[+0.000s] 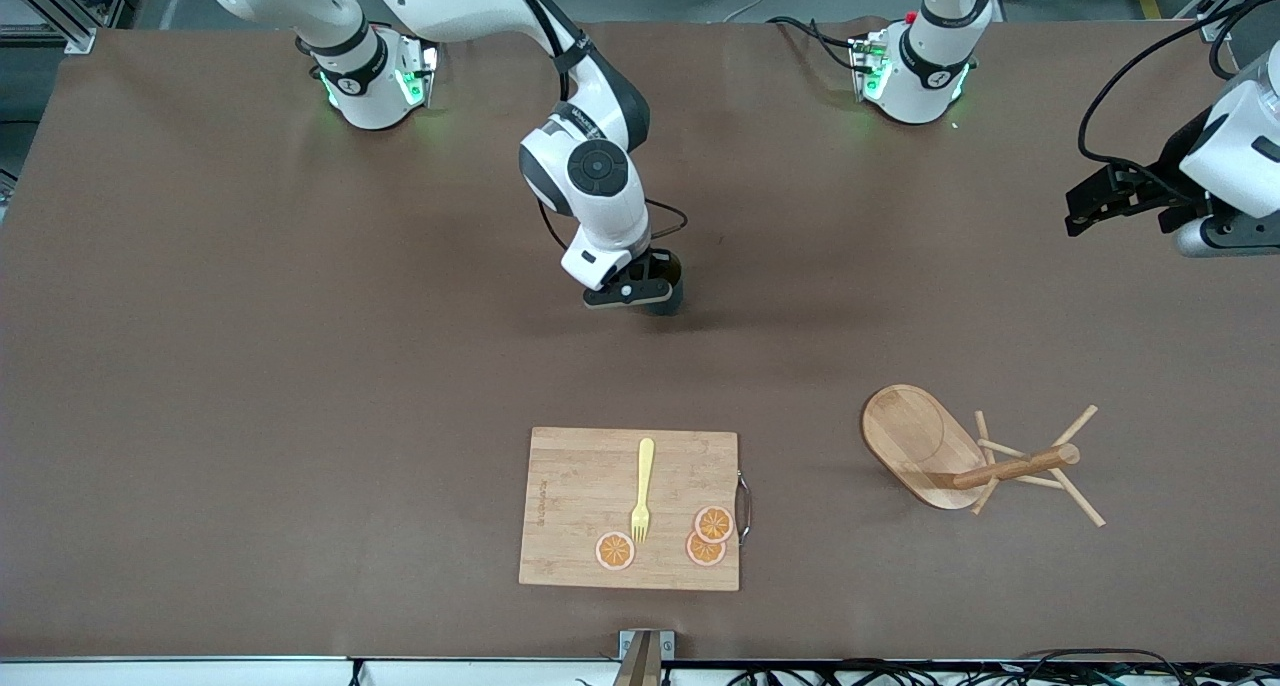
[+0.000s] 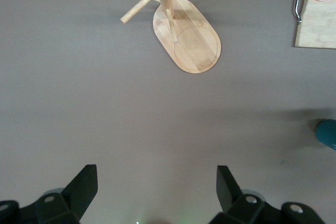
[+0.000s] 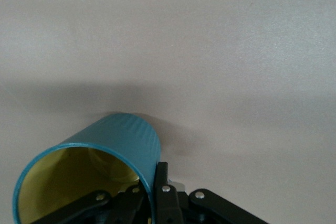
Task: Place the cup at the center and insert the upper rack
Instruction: 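Carry the teal mug to the table middle with the right gripper, then release the mug with the right gripper while the left gripper approaches, then grasp the teal mug handle with the left gripper, then lift the teal mug and carry it toward the wooden stand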
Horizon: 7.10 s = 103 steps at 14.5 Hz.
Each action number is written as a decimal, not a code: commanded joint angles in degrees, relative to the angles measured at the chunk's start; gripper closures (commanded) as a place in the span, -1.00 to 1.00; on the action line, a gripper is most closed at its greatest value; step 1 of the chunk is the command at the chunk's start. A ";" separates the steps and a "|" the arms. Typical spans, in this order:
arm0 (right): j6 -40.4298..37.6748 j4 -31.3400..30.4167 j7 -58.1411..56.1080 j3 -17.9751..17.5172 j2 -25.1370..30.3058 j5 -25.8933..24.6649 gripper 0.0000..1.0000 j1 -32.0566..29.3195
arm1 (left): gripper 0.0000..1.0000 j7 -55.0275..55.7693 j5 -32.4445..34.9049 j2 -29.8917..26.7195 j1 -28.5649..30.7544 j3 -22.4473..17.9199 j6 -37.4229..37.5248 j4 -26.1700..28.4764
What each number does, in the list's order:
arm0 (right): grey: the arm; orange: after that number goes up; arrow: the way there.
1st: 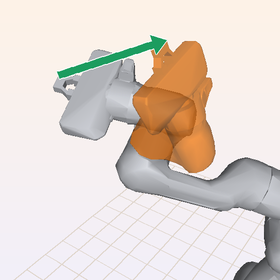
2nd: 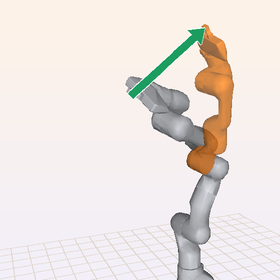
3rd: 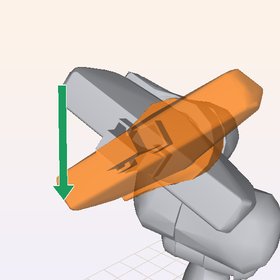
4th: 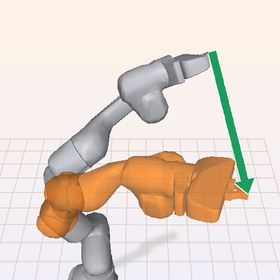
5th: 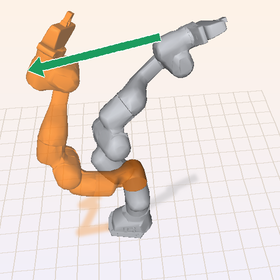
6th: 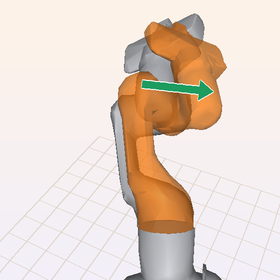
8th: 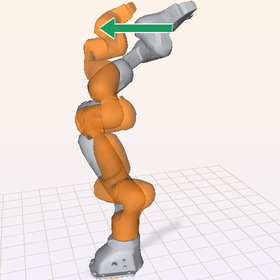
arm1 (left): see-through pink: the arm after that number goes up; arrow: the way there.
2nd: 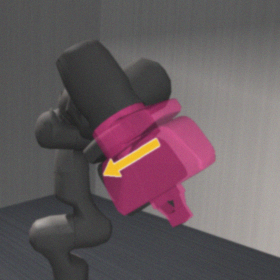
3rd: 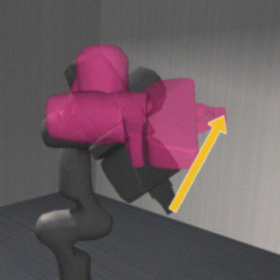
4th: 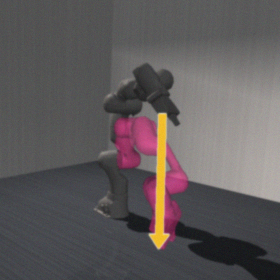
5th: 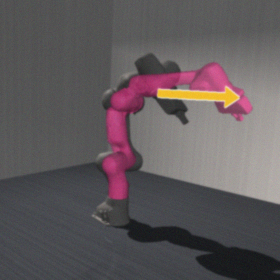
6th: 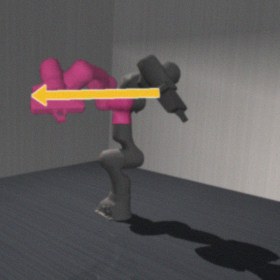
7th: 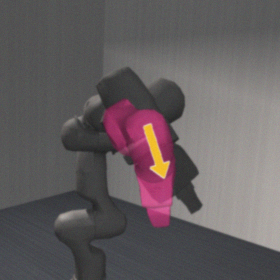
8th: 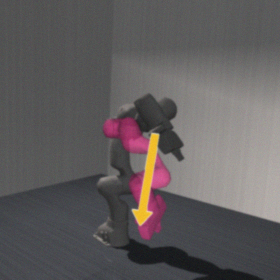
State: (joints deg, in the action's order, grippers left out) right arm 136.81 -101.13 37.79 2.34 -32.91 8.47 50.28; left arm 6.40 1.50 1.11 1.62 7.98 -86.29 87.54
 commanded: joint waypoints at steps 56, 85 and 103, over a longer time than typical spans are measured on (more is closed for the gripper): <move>-57.62 25.55 -44.73 1.17 18.14 -10.05 -1.00 -53.18 | -0.75 119.46 26.89 48.99 -67.10 -8.60 -21.20 -18.01; -58.15 16.49 -45.44 1.26 34.14 -10.49 -1.00 -52.22 | 0.98 120.52 26.45 52.34 -66.92 -8.51 -23.04 -17.75; -57.36 15.79 -45.26 1.61 35.02 -7.24 -1.00 -52.47 | 0.99 69.83 -18.69 25.70 -26.79 -7.98 -18.57 -17.05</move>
State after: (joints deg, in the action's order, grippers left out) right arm 78.54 -83.17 -7.24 3.75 0.00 -0.16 -1.44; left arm 81.39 -11.76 28.32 -30.06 -0.90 -106.16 68.80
